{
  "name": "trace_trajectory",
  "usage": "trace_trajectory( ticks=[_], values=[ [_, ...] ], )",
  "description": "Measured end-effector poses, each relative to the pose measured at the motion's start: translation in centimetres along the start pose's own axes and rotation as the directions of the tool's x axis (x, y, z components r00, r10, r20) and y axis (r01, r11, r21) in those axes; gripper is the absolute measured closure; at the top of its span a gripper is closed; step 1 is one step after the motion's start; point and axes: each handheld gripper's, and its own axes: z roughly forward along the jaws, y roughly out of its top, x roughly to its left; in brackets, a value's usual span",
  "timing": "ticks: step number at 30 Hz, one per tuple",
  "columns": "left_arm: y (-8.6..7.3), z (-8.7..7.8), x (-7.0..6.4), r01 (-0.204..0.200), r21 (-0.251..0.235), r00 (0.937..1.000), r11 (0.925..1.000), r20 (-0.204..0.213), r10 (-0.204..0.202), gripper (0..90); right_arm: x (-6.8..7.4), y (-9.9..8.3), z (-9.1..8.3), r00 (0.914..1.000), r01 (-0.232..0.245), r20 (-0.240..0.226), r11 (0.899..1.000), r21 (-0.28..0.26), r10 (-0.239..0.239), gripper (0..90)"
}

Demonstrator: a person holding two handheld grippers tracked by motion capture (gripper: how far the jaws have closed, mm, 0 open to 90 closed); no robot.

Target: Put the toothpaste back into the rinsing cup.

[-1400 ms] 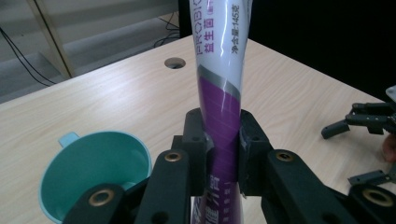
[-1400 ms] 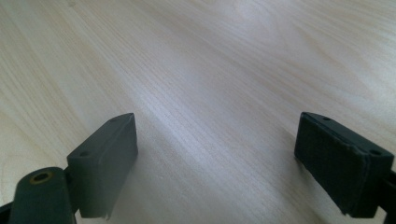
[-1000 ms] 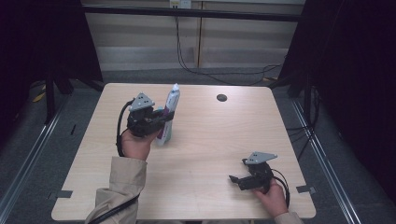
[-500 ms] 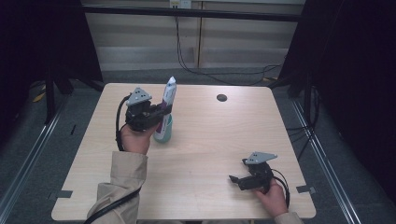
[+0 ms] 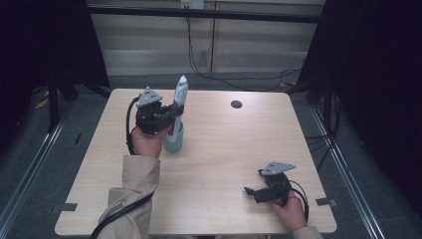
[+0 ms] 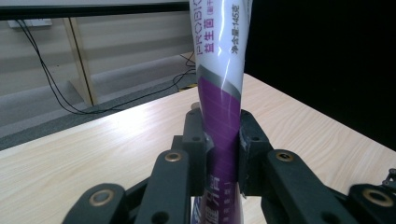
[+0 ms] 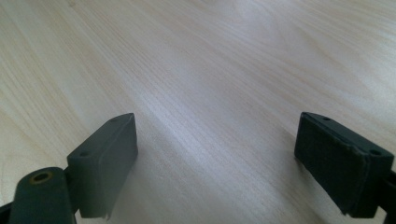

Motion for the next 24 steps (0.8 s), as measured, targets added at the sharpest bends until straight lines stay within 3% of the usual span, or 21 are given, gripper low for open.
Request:
trace_trajectory(
  ticks=[24],
  values=[
    [1.3, 1.6, 1.8, 0.019, -0.030, 0.9996, 0.9994, -0.020, -0.020, 77.5, 0.0, 0.0, 0.0, 1.0000, 0.001, 0.001, 1.000, -0.001, -0.001, 12.5]
  ],
)
